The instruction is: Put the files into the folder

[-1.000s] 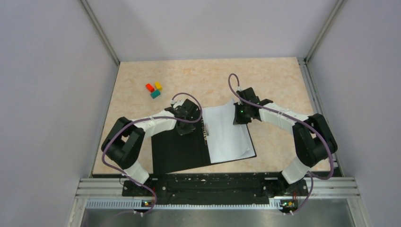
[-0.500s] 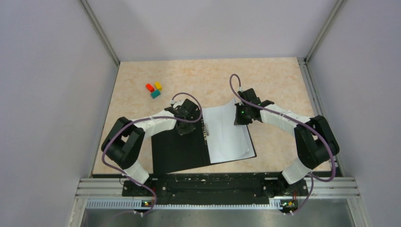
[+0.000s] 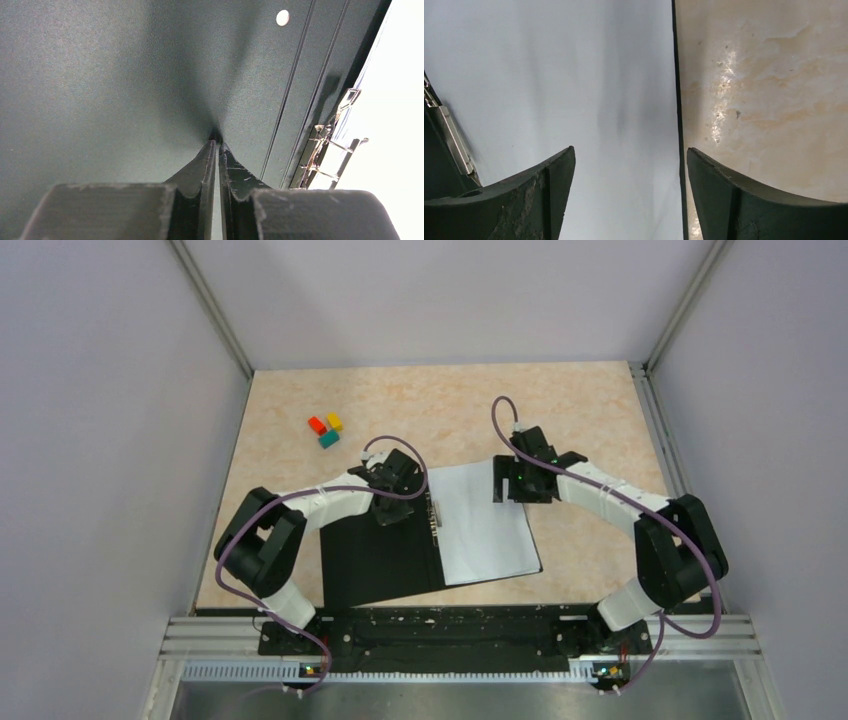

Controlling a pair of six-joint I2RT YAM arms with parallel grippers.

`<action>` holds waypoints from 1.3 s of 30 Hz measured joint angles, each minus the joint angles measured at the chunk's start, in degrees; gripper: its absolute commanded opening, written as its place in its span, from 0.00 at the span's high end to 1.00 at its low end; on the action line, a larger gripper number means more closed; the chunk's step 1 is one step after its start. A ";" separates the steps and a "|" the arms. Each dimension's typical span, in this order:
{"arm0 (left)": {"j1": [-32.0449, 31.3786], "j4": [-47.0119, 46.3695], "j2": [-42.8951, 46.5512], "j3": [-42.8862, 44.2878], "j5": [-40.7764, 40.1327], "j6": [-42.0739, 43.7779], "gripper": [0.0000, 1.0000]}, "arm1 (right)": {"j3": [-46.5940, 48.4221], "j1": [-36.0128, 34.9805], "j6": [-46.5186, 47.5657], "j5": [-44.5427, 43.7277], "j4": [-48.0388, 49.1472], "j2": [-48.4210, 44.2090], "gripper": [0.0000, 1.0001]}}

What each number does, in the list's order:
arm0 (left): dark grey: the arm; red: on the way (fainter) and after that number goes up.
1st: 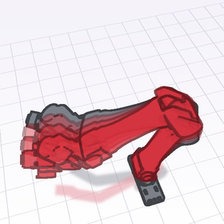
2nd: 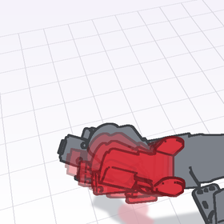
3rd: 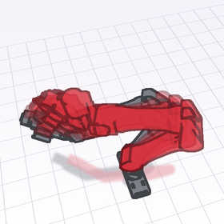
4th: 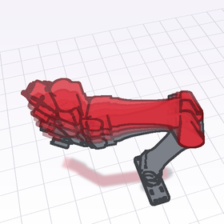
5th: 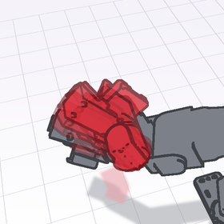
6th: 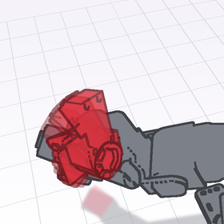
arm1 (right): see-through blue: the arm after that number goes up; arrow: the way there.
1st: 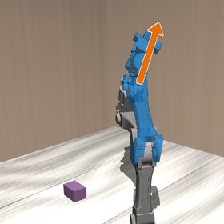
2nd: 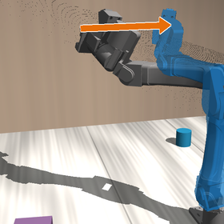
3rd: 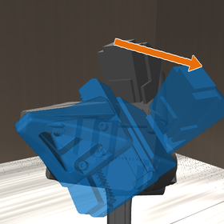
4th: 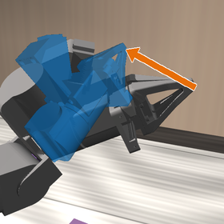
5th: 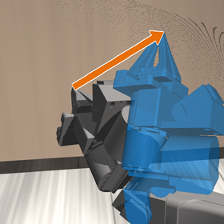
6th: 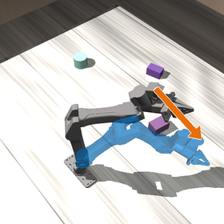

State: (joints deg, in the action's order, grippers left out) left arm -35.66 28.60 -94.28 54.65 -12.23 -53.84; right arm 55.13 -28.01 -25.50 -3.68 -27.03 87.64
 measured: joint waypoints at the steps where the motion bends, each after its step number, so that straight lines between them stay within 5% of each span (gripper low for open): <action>1: 0.00 0.00 0.00 0.04 0.02 0.02 0.87 | 0.00 0.00 0.00 -0.61 -0.31 -0.26 0.17; 39: -0.07 -2.51 -8.66 9.31 10.38 5.27 0.97 | -3.69 5.20 1.22 5.66 14.47 3.96 0.10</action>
State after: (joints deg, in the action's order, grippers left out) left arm -35.73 26.09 -102.94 63.96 -1.85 -48.58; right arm 51.44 -22.81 -24.27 1.98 -12.56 91.59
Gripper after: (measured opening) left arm 0.041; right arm 0.902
